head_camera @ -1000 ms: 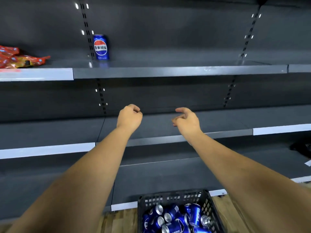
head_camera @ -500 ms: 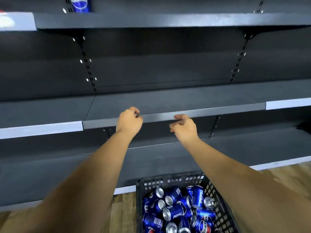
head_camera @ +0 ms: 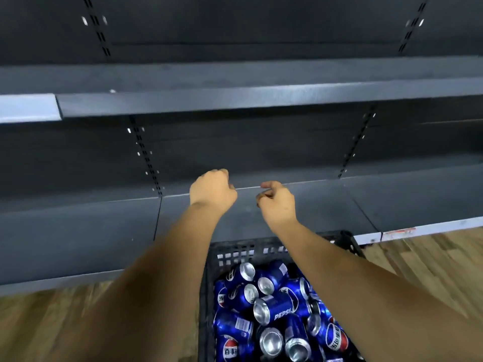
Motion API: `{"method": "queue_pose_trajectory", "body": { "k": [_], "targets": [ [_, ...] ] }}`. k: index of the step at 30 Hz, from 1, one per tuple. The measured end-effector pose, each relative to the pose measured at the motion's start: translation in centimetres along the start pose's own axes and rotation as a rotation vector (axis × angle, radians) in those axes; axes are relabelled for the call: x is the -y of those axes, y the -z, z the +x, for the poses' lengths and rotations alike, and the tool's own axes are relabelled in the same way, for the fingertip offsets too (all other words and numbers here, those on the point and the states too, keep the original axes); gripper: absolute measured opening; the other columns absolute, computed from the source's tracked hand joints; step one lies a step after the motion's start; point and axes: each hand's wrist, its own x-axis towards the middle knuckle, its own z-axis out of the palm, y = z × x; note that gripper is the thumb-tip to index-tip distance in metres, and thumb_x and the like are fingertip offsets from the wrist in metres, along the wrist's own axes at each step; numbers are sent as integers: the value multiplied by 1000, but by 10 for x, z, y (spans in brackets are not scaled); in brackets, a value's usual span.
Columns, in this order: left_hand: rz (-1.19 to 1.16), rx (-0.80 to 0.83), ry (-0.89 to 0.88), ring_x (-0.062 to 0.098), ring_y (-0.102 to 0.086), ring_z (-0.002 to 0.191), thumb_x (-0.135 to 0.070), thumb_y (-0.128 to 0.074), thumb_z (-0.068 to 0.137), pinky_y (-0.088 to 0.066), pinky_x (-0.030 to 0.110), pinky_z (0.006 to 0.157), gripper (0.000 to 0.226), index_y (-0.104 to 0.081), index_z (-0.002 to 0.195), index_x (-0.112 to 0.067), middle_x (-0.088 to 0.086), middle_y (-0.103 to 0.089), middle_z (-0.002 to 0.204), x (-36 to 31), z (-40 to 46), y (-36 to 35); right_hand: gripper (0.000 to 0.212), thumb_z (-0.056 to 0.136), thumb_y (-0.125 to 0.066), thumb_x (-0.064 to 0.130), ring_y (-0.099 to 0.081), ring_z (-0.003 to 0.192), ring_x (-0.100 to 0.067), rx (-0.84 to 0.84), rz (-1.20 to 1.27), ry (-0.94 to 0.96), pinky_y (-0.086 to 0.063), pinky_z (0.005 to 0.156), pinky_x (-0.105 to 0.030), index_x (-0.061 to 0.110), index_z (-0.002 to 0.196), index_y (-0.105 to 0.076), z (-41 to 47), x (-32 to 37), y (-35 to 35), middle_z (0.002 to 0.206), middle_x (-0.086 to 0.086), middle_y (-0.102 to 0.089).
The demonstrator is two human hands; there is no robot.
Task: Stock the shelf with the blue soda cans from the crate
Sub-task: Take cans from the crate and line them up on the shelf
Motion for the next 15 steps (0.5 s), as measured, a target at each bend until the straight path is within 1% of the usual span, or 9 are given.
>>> {"method": "queue_pose_trajectory", "body": {
  "k": [3, 5, 7, 9, 11, 12, 14, 15],
  "targets": [
    [-34, 50, 22, 36, -56, 100, -10, -46, 88, -42, 32, 73, 23, -60, 106, -8, 13, -63, 109, 10, -4, -47, 35, 91, -42, -2, -56, 83, -19, 16, -52, -13, -45, 73, -26, 6, 123, -54, 7, -41, -19, 89, -10, -61],
    [-18, 107, 29, 36, -55, 104, -6, -46, 86, -43, 34, 77, 25, -59, 108, -8, 15, -62, 113, 18, -4, -74, 40, 89, -37, -5, -58, 85, -21, 81, -95, -24, -43, 72, -25, 6, 124, -53, 11, -65, -31, 95, -17, -64],
    [37, 172, 30, 36, -54, 109, -2, -46, 87, -45, 37, 82, 28, -57, 113, -6, 17, -59, 118, 25, -3, -95, 43, 88, -35, -7, -61, 89, -26, 140, -138, -27, -43, 73, -24, 6, 124, -53, 15, -85, -40, 103, -18, -65],
    [89, 225, 23, 36, -55, 109, 2, -44, 88, -45, 38, 81, 28, -56, 113, -3, 19, -59, 118, 30, -4, -115, 43, 88, -36, -8, -62, 96, -29, 164, -166, -36, -44, 74, -24, 6, 125, -53, 18, -102, -48, 107, -17, -65],
    [107, 253, 20, 36, -56, 107, 5, -43, 88, -45, 37, 80, 27, -56, 112, -1, 20, -59, 116, 35, -7, -132, 43, 88, -39, -8, -62, 99, -28, 181, -192, -39, -43, 75, -20, 5, 126, -53, 21, -116, -54, 107, -16, -66],
    [104, 264, 20, 36, -56, 107, 5, -43, 88, -46, 37, 80, 28, -56, 112, -1, 20, -60, 116, 38, -9, -141, 42, 88, -41, -7, -61, 98, -26, 194, -212, -40, -42, 71, -16, 5, 127, -53, 23, -123, -57, 106, -15, -66],
    [77, 289, 31, 36, -56, 106, 5, -44, 89, -46, 37, 82, 30, -56, 115, -1, 19, -59, 117, 43, -13, -158, 40, 89, -45, -5, -58, 88, -20, 219, -240, -47, -40, 58, -11, 6, 127, -53, 22, -136, -62, 95, -10, -66],
    [55, 302, 43, 35, -56, 106, 4, -44, 89, -46, 36, 82, 31, -56, 117, -2, 19, -58, 118, 45, -16, -166, 39, 89, -46, -4, -57, 85, -20, 228, -253, -49, -40, 57, -11, 6, 126, -53, 20, -142, -64, 90, -8, -65]
  ]
}}
